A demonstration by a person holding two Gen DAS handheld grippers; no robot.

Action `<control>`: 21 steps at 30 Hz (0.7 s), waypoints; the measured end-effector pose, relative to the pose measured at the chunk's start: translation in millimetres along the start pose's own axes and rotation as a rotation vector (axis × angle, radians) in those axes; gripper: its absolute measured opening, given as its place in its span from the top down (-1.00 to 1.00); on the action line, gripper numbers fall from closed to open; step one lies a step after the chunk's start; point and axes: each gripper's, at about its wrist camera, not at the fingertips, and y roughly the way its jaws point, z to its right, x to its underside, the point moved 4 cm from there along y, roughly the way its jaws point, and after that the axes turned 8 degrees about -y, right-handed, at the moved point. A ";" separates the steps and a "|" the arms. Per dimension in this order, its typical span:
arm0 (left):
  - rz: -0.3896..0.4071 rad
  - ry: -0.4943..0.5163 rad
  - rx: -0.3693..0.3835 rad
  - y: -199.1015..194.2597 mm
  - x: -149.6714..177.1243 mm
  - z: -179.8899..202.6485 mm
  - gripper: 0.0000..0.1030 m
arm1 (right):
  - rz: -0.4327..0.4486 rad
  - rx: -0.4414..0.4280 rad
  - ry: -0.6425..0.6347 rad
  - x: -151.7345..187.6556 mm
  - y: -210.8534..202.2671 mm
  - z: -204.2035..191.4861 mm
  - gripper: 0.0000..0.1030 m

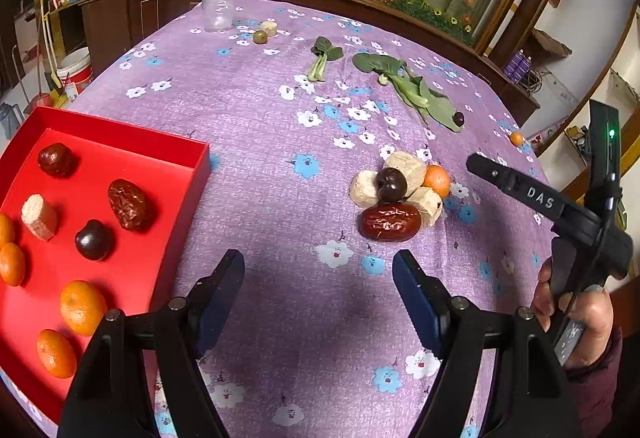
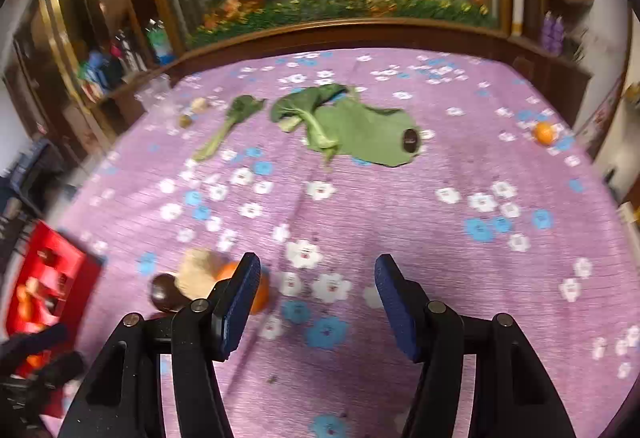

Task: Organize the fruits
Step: 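Lower the left tool to a large dark date while the right tool reaches a tangerine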

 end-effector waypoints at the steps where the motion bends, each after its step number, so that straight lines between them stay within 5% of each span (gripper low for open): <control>1: 0.000 0.004 -0.001 0.3 -0.1 0.5 -0.47 | 0.004 -0.022 -0.002 0.1 0.8 -1.6 -0.24; 3: 0.001 0.012 -0.008 2.6 -0.8 1.6 -0.47 | 0.025 -0.080 -0.005 2.8 2.6 -5.9 -0.16; 5: 0.001 0.022 -0.013 5.9 -1.1 3.0 -0.47 | 0.023 -0.134 0.014 6.3 7.5 -7.4 0.17; 10: -0.002 0.006 0.036 17.3 -0.4 9.1 -0.46 | -0.015 -0.237 0.053 12.8 22.8 -11.1 0.21; 21: -0.044 0.101 0.046 47.1 -0.4 35.4 -0.33 | -0.030 -0.247 -0.033 14.0 30.2 -31.8 0.21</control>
